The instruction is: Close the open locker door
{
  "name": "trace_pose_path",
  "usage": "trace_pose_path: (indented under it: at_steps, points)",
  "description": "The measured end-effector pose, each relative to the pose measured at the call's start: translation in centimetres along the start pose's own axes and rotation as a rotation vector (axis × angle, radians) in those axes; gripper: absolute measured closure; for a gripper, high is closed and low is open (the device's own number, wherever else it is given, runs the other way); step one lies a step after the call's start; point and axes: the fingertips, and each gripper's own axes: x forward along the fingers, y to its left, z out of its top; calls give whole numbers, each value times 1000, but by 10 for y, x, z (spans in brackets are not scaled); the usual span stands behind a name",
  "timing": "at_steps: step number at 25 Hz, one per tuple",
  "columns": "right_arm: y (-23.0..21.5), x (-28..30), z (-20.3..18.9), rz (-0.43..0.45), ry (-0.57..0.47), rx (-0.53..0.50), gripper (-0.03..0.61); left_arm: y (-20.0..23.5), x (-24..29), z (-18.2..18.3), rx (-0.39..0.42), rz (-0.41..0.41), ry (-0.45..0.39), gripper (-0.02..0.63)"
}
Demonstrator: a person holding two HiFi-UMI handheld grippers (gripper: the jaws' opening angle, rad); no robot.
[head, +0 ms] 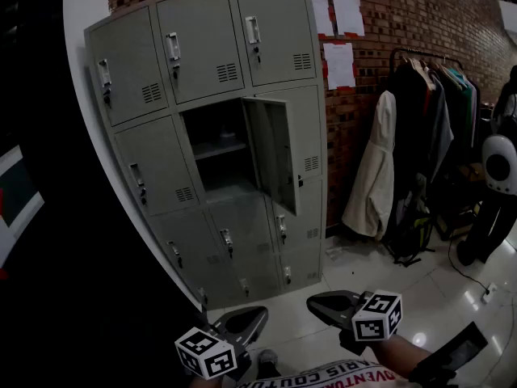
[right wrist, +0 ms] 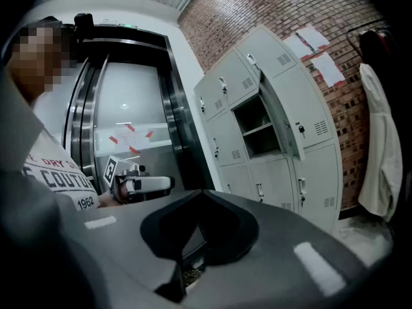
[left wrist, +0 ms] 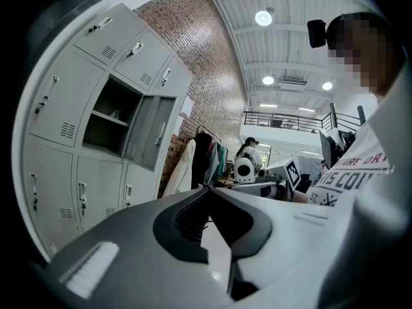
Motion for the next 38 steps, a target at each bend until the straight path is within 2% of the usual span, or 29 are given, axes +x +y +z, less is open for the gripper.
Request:
trace_pose_path:
  at_steps: [5,9,17,22,29,33,38]
  points:
    - [-56,41,18,-46,-1,40,584,66,26,16,-33,-17,15,609]
    - [-107,78,52,-108,-23,34,586,121,53,42,-35,-55,33,609]
    - [-203,122,170,-276,-130,-93,584,212,94,98,-7,-115,48,609]
    - [-245,125,221,-409,-162,-219,584,247,110,114,4,-135,41,609]
    - [-307,124,250,-571,-173,-258,584,280,121,112,-21,-158,60,609]
    - [-325,132,252,-595,-174,-234,584,295,122,110,-31,-170,75,609]
    - [-324,142,253,-595,-188,-226,588,308,123,109,-39,-179,87,609]
